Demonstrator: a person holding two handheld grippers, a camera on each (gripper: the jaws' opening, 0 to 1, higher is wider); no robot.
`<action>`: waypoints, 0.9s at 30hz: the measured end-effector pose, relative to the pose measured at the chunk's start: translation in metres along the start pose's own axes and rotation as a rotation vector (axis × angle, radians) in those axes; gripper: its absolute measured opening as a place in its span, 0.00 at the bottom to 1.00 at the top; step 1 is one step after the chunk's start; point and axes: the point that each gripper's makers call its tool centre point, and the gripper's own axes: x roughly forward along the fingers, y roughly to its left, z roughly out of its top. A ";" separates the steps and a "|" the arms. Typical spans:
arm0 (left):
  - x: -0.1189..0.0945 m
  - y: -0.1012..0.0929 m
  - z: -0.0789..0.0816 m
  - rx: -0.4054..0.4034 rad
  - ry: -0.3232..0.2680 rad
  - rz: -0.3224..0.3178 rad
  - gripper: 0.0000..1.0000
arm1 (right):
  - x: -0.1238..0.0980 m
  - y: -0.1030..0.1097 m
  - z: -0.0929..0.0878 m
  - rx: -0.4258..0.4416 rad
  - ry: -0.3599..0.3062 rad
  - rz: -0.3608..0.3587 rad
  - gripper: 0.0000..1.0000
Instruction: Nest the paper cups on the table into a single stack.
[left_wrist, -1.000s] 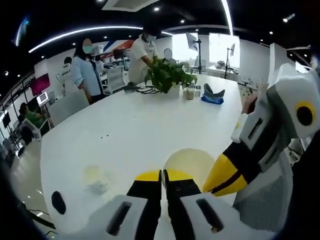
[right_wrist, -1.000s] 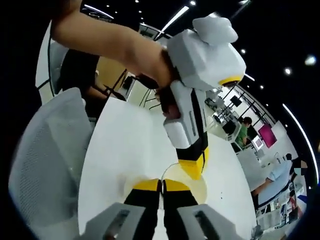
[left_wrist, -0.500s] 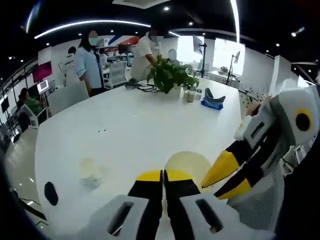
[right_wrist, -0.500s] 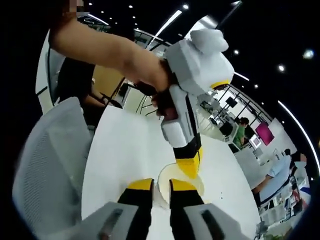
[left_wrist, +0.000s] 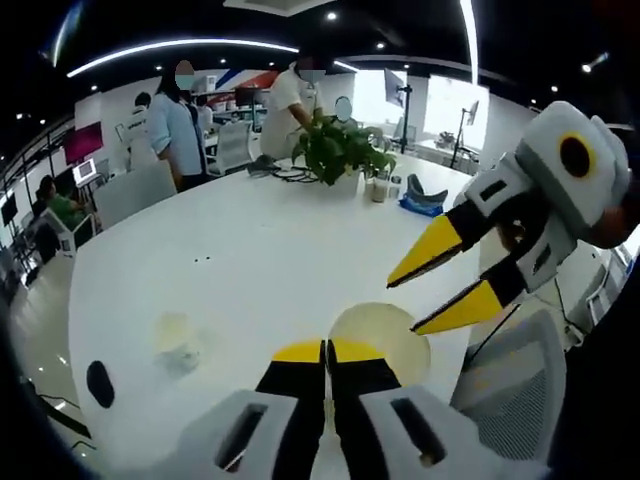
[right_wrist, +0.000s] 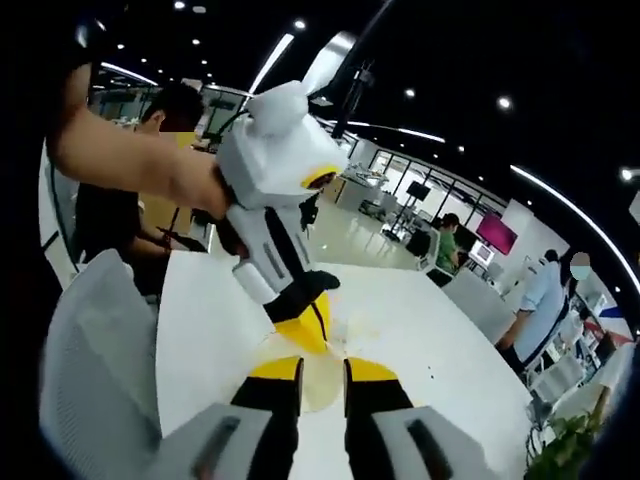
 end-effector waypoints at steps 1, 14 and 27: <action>0.000 0.000 -0.001 -0.002 -0.001 0.000 0.00 | 0.001 -0.001 -0.001 0.013 0.001 -0.004 0.13; -0.012 -0.010 -0.004 -0.023 -0.019 0.005 0.00 | 0.021 -0.006 -0.017 0.144 0.042 -0.020 0.10; -0.012 -0.020 -0.008 0.006 -0.014 0.013 0.00 | 0.025 0.008 -0.026 0.165 0.085 0.026 0.02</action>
